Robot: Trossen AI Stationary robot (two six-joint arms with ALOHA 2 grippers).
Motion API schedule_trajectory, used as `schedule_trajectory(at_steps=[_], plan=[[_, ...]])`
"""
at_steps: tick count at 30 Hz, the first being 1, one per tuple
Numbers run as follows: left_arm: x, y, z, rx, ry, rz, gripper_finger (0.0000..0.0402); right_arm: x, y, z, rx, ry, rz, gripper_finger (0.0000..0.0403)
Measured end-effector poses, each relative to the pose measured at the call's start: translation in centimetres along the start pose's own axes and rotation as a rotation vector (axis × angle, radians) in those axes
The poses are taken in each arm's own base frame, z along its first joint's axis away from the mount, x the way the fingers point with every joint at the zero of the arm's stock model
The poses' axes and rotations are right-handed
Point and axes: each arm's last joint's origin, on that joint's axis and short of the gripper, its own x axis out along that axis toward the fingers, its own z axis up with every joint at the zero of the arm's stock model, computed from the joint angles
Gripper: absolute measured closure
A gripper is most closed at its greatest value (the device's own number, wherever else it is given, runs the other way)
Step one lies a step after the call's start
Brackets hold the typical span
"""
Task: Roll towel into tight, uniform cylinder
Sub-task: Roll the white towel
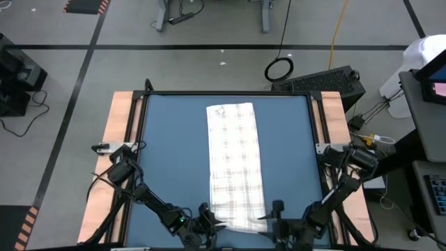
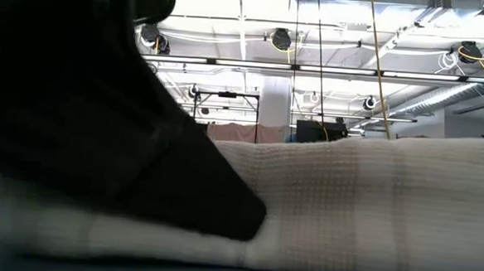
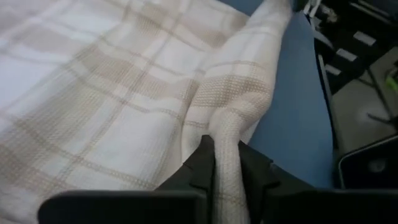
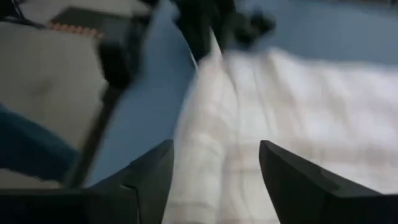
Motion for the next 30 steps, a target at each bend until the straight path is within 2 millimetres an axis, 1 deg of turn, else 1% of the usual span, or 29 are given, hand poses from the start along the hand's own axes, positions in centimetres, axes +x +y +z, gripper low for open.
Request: schedule_trajectory(at_steps=[2, 4, 6, 9, 13, 16, 20, 25, 30], plan=[[0.1, 0.1, 0.0, -0.052, 0.014, 0.005, 0.0362, -0.7, 0.9, 0.0, -0.051, -0.081, -0.010, 0.0171], [0.2, 0.3, 0.3, -0.113, 0.013, 0.005, 0.0372, -1.1, 1.9, -0.3, -0.098, -0.131, 0.010, 0.0170], [0.3, 0.3, 0.3, -0.136, 0.012, 0.007, 0.0381, -0.8, 2.7, -1.0, -0.125, -0.167, 0.035, 0.0171], [0.2, 0.2, 0.5, -0.157, 0.004, 0.004, 0.0383, 0.1, 3.3, -1.9, -0.152, -0.205, 0.035, 0.0173], [0.3, 0.3, 0.9, -0.190, 0.003, -0.005, 0.0378, 1.6, 2.9, -3.4, -0.159, -0.199, -0.034, 0.0174], [0.3, 0.3, 1.0, -0.228, 0.004, -0.006, 0.0376, 2.4, 2.6, -3.7, -0.137, -0.194, -0.065, 0.0174], [0.3, 0.3, 1.0, -0.235, 0.004, -0.007, 0.0376, 3.2, 2.1, -4.0, -0.104, -0.175, -0.079, 0.0174], [0.2, 0.2, 0.9, -0.232, 0.004, -0.008, 0.0375, 4.1, 1.2, -4.2, -0.008, -0.118, -0.087, 0.0174], [0.1, 0.0, 0.8, -0.153, 0.005, -0.023, 0.0374, 4.8, 0.2, -4.6, 0.115, -0.060, -0.115, 0.0176]])
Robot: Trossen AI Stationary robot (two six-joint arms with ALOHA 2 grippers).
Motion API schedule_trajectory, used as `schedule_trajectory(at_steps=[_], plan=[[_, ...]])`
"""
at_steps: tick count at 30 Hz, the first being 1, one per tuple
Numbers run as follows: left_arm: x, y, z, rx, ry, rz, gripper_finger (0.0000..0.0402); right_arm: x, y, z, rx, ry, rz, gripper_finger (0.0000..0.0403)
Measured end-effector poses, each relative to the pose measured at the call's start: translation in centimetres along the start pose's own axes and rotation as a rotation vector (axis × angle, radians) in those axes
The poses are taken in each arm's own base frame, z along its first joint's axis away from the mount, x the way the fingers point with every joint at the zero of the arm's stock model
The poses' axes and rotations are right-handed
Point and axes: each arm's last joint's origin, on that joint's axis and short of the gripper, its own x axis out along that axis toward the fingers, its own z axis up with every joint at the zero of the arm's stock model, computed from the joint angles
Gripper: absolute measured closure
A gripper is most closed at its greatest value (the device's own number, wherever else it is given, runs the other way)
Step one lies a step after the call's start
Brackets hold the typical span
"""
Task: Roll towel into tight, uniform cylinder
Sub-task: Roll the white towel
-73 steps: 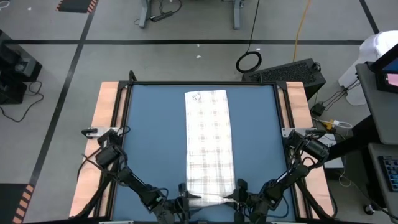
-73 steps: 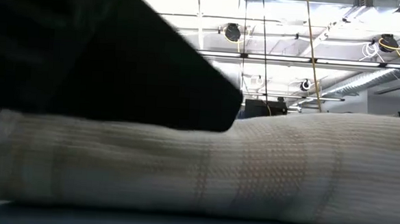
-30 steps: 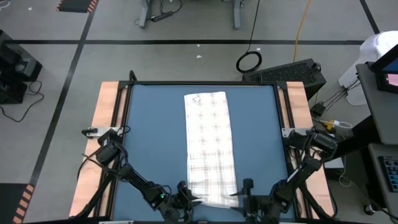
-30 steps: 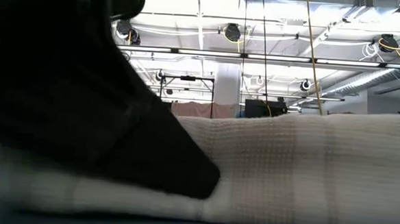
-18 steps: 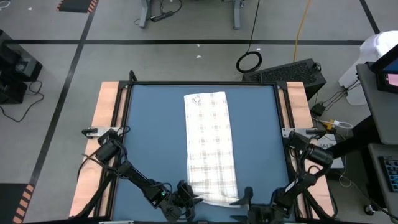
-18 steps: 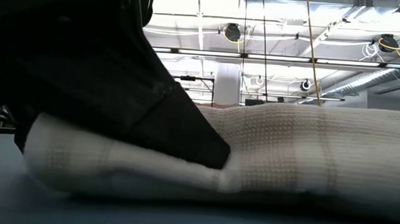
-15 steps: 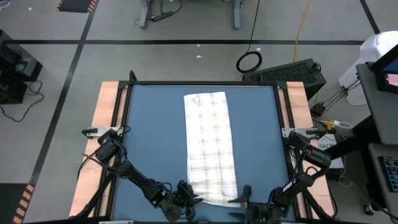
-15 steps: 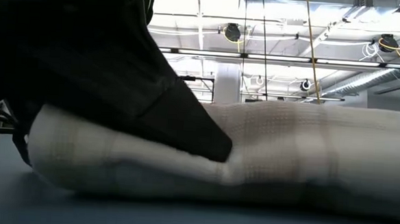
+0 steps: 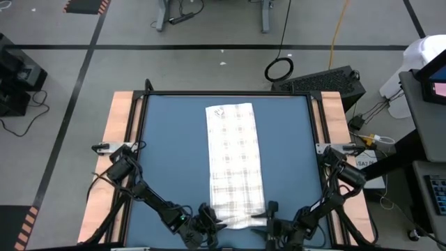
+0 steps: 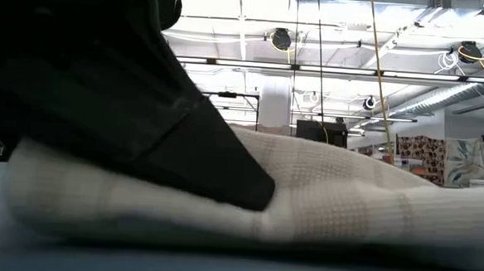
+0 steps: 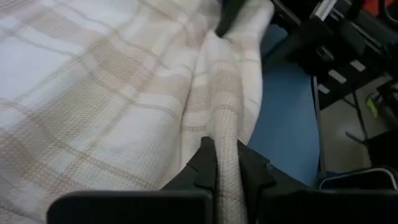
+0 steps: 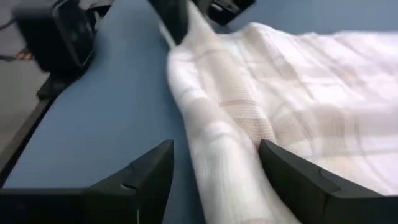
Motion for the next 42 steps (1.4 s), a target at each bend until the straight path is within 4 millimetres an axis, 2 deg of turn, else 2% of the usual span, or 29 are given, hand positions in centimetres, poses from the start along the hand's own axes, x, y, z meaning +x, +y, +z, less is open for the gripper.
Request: schedule_trajectory(at_steps=[4, 9, 15, 19, 22, 26, 34, 37, 42], plan=[[0.0, 0.1, -0.1, 0.058, 0.001, 0.014, 0.0353, 0.7, -0.4, 0.3, 0.091, 0.040, 0.010, 0.0196], [-0.4, 0.2, 0.1, 0.074, 0.021, 0.045, 0.0283, 0.8, -0.5, 0.4, 0.135, 0.047, 0.012, 0.0241], [-3.0, 0.0, 2.5, 0.220, 0.057, 0.135, 0.0200, 1.1, -0.5, 0.5, 0.225, 0.057, 0.023, 0.0289], [-5.0, -0.4, 4.5, 0.300, 0.000, 0.191, 0.0167, 1.8, -0.9, 0.9, 0.259, 0.072, 0.033, 0.0312], [-5.4, -0.8, 4.9, 0.364, -0.019, 0.181, 0.0151, 2.8, -1.3, 1.3, 0.277, 0.108, 0.059, 0.0322], [-5.7, -1.9, 4.1, 0.402, -0.057, 0.114, 0.0135, 4.1, -1.8, 2.1, 0.313, 0.156, 0.124, 0.0327], [-6.8, -3.5, -0.1, 0.543, -0.132, 0.060, 0.0127, 5.4, -3.0, 3.6, 0.381, 0.240, 0.202, 0.0328], [-6.3, -3.4, -1.5, 0.625, -0.135, 0.049, 0.0127, 5.3, -3.2, 4.5, 0.395, 0.256, 0.230, 0.0328], [-5.3, -2.5, -2.5, 0.705, -0.142, 0.107, 0.0128, 5.4, -3.5, 5.0, 0.393, 0.271, 0.263, 0.0328]])
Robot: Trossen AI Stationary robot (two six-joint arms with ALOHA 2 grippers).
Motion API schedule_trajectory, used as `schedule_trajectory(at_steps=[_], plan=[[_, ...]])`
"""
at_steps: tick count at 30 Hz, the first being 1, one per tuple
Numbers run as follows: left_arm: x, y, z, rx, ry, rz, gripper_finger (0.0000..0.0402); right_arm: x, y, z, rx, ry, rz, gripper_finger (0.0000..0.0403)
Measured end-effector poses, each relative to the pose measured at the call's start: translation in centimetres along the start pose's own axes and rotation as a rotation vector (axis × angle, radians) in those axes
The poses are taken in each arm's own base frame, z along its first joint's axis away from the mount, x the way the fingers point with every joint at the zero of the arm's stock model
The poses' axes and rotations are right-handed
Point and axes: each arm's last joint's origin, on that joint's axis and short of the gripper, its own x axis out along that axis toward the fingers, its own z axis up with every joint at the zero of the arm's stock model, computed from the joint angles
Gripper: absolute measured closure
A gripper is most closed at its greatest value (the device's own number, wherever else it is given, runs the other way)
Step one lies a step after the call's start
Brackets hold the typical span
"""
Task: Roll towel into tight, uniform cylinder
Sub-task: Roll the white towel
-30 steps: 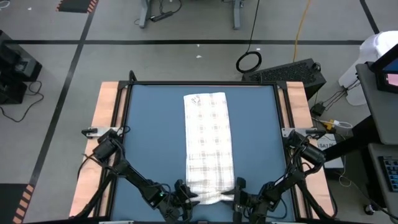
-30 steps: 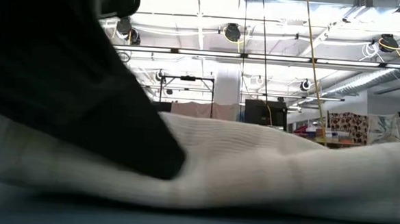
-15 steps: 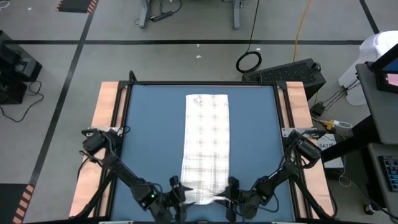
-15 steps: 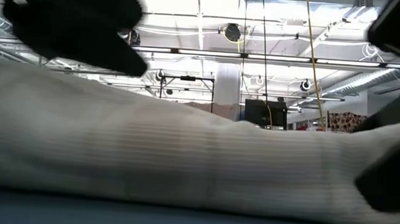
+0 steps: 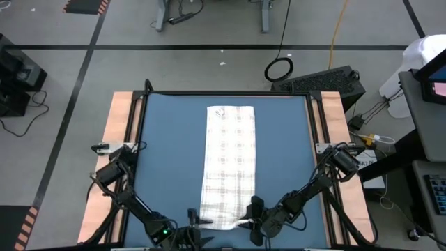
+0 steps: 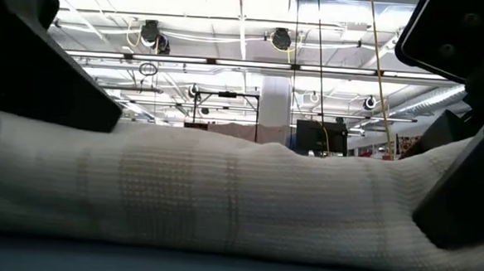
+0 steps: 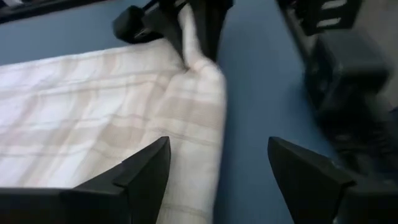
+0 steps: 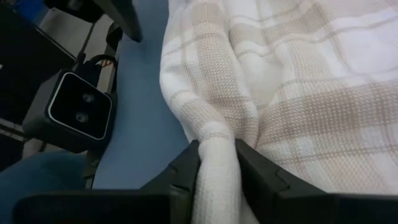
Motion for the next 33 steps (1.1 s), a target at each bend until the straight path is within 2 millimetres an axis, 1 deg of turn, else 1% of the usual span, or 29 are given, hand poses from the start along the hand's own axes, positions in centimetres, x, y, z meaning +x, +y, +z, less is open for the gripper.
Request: schedule_trajectory(at_steps=[5, 9, 11, 15, 18, 20, 23, 28, 30, 33], plan=[[0.5, 0.5, -0.2, 0.051, 0.016, 0.036, 0.0128, 0.0, 0.0, 0.0, 0.006, 0.008, 0.003, 0.0328], [1.1, 1.1, -0.5, 0.098, 0.092, 0.001, 0.0129, 0.0, 0.0, 0.0, 0.006, 0.011, 0.009, 0.0328], [1.6, 1.6, -0.6, 0.091, 0.136, -0.014, 0.0137, 0.0, 0.0, 0.0, 0.004, 0.011, 0.009, 0.0328], [2.5, 2.5, -0.4, 0.040, 0.189, -0.027, 0.0178, 0.0, 0.0, 0.0, -0.003, -0.006, -0.003, 0.0320], [3.0, 2.9, -0.3, 0.025, 0.205, -0.034, 0.0219, 0.0, 0.0, 0.0, -0.018, -0.005, -0.001, 0.0305], [3.2, 3.1, -0.3, 0.011, 0.216, -0.033, 0.0247, -0.2, 0.2, 0.0, -0.060, -0.002, 0.007, 0.0290], [3.4, 3.5, -0.4, -0.030, 0.230, -0.014, 0.0285, -1.0, 0.6, 0.3, -0.162, 0.021, 0.001, 0.0266], [3.8, 4.0, -0.2, -0.115, 0.244, -0.002, 0.0340, -3.8, 1.5, 1.2, -0.320, 0.044, -0.047, 0.0222], [3.9, 4.4, 0.2, -0.167, 0.265, -0.025, 0.0354, -5.0, 2.1, 1.3, -0.385, 0.020, -0.070, 0.0208], [4.1, 4.9, 0.9, -0.238, 0.291, -0.060, 0.0361, -6.1, 3.2, 0.8, -0.484, -0.049, -0.083, 0.0192]])
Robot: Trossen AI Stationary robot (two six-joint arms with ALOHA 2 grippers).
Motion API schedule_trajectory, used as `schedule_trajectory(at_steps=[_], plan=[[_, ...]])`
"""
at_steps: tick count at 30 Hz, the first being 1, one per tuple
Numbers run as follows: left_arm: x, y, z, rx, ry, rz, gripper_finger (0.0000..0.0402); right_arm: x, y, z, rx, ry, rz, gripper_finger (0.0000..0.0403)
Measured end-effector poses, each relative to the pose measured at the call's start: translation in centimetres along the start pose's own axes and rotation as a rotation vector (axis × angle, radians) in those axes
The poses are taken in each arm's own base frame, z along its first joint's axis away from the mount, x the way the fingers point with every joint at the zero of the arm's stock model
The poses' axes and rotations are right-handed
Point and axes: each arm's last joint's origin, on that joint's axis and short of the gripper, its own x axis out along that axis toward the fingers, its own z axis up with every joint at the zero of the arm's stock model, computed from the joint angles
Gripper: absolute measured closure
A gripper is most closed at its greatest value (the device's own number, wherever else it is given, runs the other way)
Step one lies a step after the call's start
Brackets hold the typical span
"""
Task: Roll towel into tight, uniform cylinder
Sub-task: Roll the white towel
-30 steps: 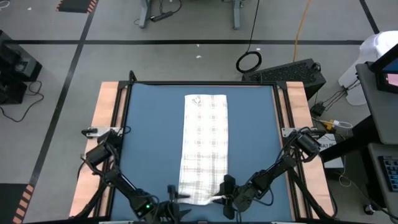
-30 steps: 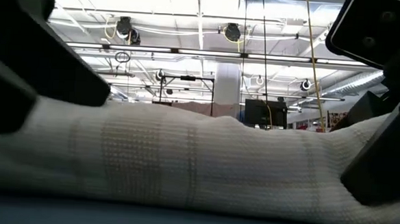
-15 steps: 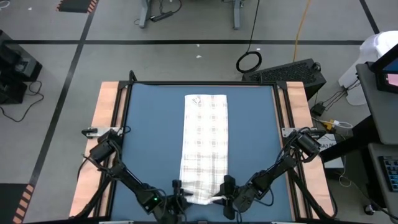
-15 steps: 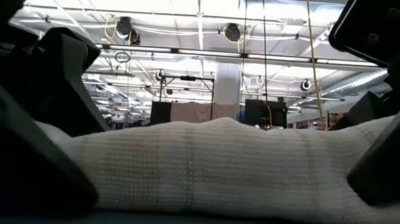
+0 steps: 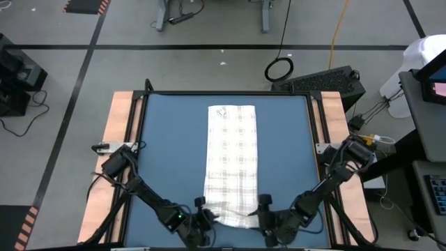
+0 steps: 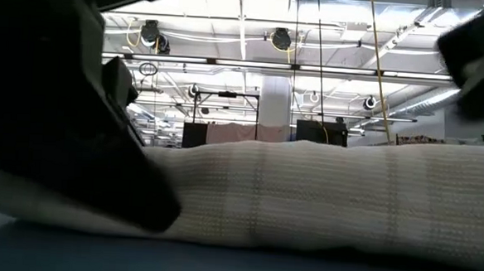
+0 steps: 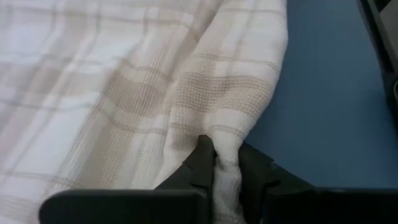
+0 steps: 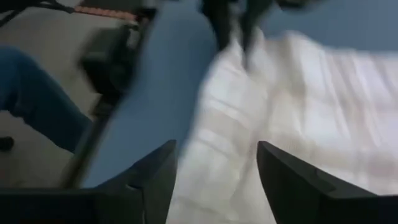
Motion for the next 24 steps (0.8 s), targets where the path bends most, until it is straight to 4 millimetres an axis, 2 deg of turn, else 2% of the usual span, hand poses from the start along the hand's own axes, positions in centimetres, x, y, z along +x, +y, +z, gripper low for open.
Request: schedule_trajectory(at_steps=[4, 10, 16, 24], plan=[[0.1, 0.7, 1.1, -0.083, 0.050, -0.049, 0.0358, -0.7, 1.9, -0.3, -0.130, -0.105, 0.010, 0.0183], [1.0, 2.2, 2.5, -0.243, 0.128, -0.099, 0.0358, 0.4, 3.4, -2.4, -0.240, -0.169, -0.020, 0.0184], [1.6, 3.2, 3.3, -0.330, 0.206, -0.158, 0.0357, 2.0, 3.6, -4.3, -0.282, -0.150, -0.140, 0.0183], [1.7, 3.2, 3.3, -0.336, 0.217, -0.178, 0.0357, 3.0, 2.0, -4.9, -0.127, -0.116, -0.268, 0.0184]])
